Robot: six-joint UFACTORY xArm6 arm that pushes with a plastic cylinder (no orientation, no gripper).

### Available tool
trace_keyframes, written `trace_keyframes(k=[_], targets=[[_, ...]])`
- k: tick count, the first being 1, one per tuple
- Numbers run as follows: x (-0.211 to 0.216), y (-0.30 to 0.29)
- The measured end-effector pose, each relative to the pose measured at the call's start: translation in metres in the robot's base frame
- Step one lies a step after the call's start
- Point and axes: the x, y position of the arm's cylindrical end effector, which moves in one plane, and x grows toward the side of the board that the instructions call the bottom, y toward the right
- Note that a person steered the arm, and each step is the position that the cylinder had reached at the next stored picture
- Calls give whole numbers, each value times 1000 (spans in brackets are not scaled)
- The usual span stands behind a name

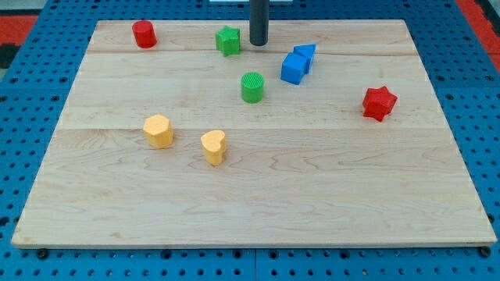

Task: Slide the blue triangle towards the top right side of the blue cube

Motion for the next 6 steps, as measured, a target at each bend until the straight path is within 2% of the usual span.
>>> trace_keyframes(k=[3, 5, 6], targets=[[2, -9], [26, 37], [26, 101]])
